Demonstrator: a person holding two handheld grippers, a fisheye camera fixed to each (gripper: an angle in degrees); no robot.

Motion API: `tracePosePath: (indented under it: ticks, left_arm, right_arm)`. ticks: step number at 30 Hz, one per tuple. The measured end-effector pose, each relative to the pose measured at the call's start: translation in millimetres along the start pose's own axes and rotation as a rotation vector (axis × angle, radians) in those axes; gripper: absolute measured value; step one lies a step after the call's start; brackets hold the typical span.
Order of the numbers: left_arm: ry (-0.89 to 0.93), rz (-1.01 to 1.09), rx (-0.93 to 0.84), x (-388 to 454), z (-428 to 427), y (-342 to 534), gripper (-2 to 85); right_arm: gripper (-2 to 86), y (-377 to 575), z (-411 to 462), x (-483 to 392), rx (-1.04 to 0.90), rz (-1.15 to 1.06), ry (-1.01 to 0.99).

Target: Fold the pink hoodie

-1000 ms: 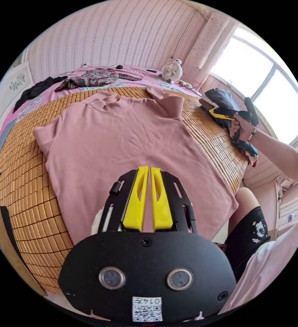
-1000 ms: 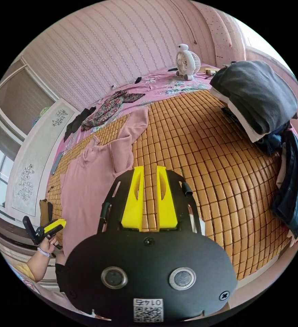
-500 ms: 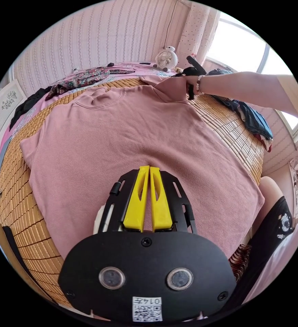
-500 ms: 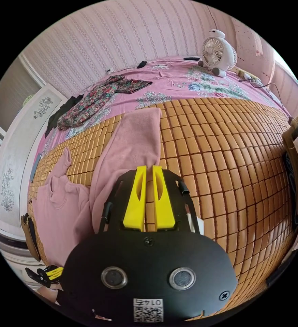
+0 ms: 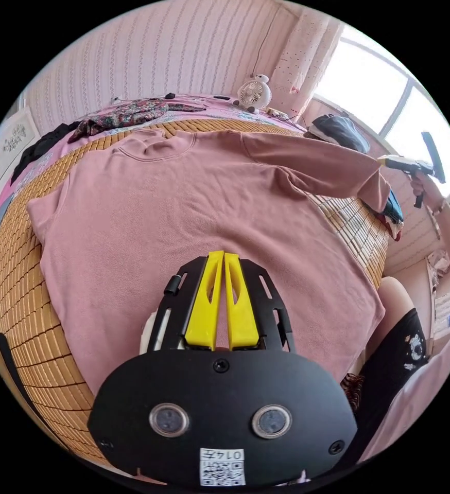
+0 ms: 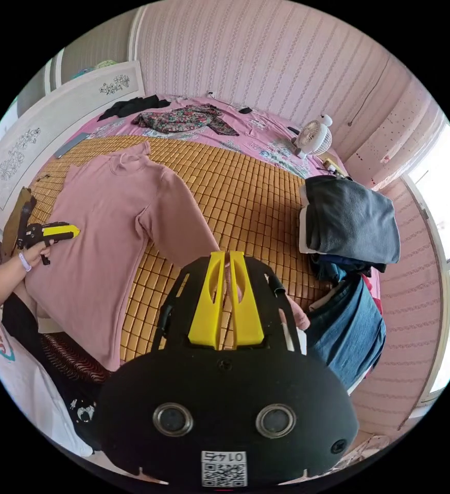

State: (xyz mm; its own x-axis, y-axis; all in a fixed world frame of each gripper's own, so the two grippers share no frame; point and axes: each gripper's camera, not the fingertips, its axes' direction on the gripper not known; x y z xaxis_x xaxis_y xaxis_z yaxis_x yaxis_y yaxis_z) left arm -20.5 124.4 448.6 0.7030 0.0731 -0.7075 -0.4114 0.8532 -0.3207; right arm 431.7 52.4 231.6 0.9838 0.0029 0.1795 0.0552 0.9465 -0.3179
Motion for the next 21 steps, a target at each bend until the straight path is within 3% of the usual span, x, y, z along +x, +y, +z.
tracePosePath:
  ticks: [4, 5, 7, 12, 16, 21]
  left_arm:
    - [0.066, 0.042, 0.056, 6, -15, -22, -1.0]
    - [0.058, 0.080, 0.055, 11, -16, -32, -1.0]
    - [0.035, 0.129, 0.050, 19, -15, -48, -1.0]
    - [0.030, 0.226, 0.009, 33, 7, -103, -1.0]
    - [0.012, 0.227, -0.023, 42, 48, -157, -1.0]
    - [-0.029, 0.098, -0.219, 44, 116, -192, -1.0]
  right_arm:
    - [0.7, 43, 40, 38, -0.077, 0.190, 0.280]
    - [0.9, 51, 47, 45, -0.118, 0.242, 0.260]
    - [4.0, 84, 53, 53, -0.107, 0.360, 0.023]
    - [10.1, 152, 62, 36, -0.101, 0.474, -0.200]
    - [10.8, 181, 100, 0, -0.307, 0.395, -0.211]
    - [6.4, 182, 96, 2, -0.248, 0.314, -0.171]
